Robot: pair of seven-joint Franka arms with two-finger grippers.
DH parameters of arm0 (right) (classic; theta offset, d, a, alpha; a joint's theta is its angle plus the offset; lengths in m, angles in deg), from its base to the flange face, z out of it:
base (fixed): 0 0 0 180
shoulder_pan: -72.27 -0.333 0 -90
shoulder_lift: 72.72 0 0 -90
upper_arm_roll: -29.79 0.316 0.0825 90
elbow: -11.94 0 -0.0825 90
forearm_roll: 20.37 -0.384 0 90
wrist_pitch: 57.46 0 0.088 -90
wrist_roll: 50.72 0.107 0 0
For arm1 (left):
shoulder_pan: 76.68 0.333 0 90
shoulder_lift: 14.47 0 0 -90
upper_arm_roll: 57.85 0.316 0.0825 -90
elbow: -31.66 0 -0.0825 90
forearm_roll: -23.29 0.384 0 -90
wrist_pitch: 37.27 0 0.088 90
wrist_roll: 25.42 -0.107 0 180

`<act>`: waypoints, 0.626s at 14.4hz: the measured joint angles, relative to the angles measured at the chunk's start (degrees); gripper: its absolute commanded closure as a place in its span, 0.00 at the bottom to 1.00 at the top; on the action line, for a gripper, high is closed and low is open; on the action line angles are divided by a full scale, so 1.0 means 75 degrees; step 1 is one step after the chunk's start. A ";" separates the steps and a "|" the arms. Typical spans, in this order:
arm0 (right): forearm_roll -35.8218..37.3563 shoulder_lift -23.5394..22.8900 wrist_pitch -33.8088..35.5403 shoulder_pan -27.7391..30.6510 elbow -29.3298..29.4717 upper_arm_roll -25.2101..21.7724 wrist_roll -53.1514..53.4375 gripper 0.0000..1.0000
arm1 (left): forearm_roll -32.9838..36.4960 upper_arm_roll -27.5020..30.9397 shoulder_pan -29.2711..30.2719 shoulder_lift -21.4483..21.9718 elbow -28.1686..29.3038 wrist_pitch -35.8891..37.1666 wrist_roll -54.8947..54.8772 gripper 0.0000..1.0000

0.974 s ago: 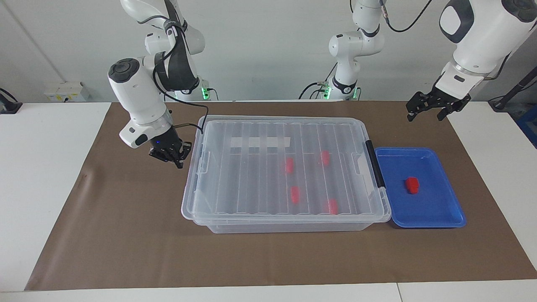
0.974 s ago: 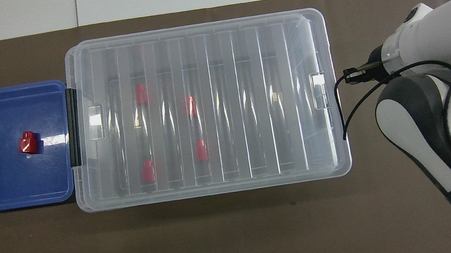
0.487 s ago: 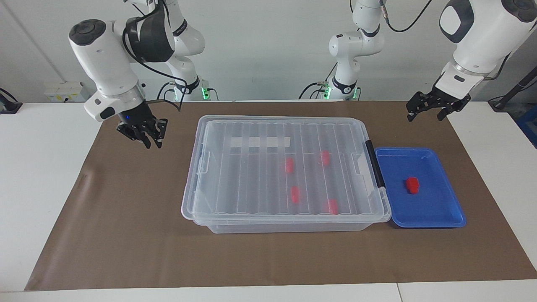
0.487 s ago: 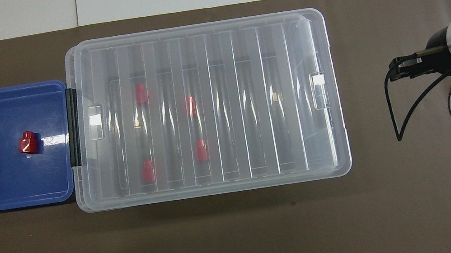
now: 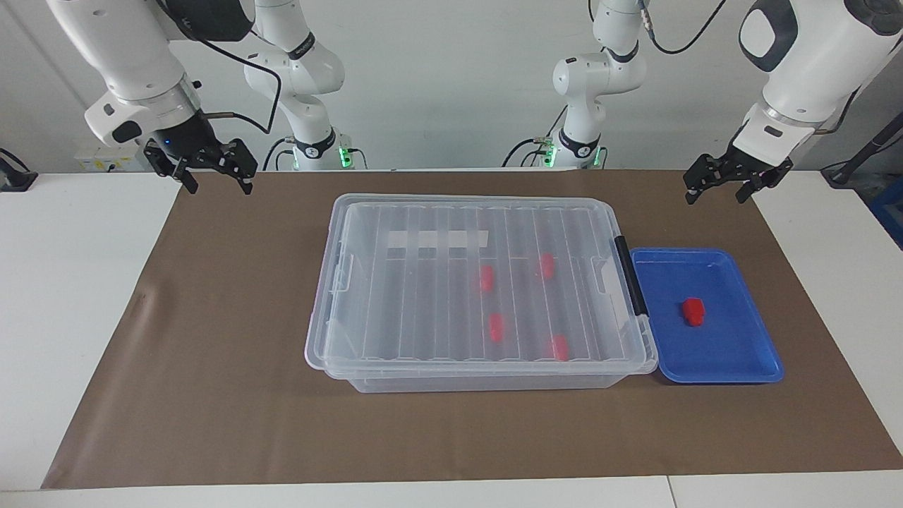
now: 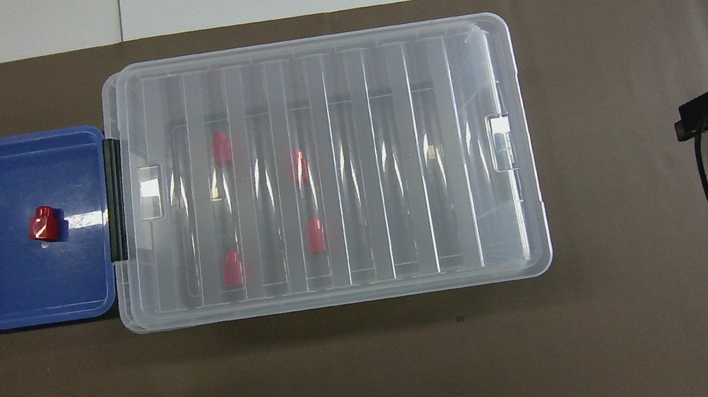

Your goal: Place red block in blue tray from box

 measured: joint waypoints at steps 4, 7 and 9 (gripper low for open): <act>0.0000 0.0018 0.0069 -0.0020 -0.0101 0.0002 0.0148 0.00 | 0.0000 0.0000 0.0000 0.0000 0.0000 -0.0004 0.0002 0.00; 0.0000 0.0020 0.0069 -0.0039 -0.0112 0.0010 0.0109 0.00 | 0.0000 0.0000 0.0000 0.0000 -0.0001 -0.0007 0.0002 0.00; 0.0014 0.0020 0.0069 -0.0060 -0.0112 0.0006 0.0010 0.00 | 0.0000 0.0000 -0.0006 0.0000 -0.0003 -0.0010 0.0002 0.00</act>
